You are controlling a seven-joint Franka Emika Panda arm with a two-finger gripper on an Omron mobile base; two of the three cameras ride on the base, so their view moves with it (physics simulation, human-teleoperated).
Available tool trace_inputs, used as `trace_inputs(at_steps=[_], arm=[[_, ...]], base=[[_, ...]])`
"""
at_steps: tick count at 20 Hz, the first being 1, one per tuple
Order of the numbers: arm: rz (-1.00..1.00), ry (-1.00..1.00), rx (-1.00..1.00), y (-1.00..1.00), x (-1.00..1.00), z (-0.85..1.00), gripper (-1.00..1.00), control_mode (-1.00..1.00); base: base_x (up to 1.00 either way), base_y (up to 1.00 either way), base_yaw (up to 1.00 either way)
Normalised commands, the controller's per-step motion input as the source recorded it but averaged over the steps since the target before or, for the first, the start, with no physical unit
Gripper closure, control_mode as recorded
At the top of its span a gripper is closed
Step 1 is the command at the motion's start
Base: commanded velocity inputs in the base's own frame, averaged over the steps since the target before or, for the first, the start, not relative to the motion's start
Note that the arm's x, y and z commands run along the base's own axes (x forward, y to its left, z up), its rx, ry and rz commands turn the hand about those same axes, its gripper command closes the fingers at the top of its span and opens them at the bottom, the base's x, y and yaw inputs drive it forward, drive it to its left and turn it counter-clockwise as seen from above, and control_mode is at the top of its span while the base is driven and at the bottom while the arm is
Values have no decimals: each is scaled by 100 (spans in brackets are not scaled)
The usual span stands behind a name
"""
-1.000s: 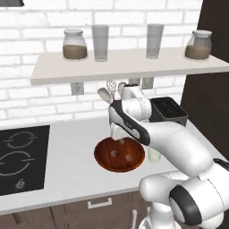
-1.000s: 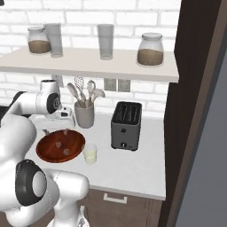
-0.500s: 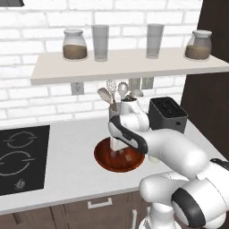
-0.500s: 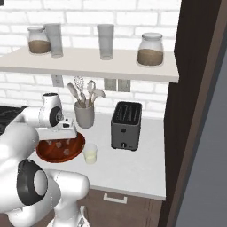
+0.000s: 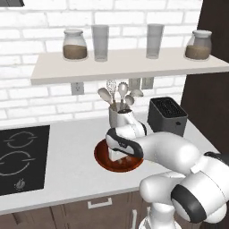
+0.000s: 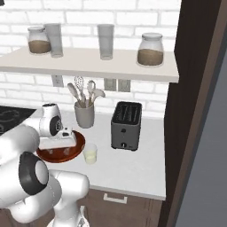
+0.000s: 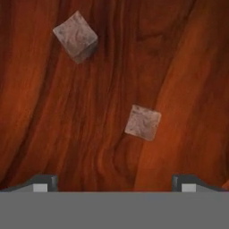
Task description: Grab a lemon wedge from the fridge and one ice cube from the ice bowl, and put them in the glass of lemonade.
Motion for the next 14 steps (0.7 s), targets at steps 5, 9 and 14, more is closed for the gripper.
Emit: trace_inputs(at_steps=[5, 9, 14], arm=[[0, 2, -1, 3, 3, -33, -100, -100], [0, 0, 0, 4, 10, -9, -100, -100], [0, 0, 0, 1, 23, 0, -100, -100]], base=[[0, 0, 0], [0, 0, 0], [0, 0, 0]])
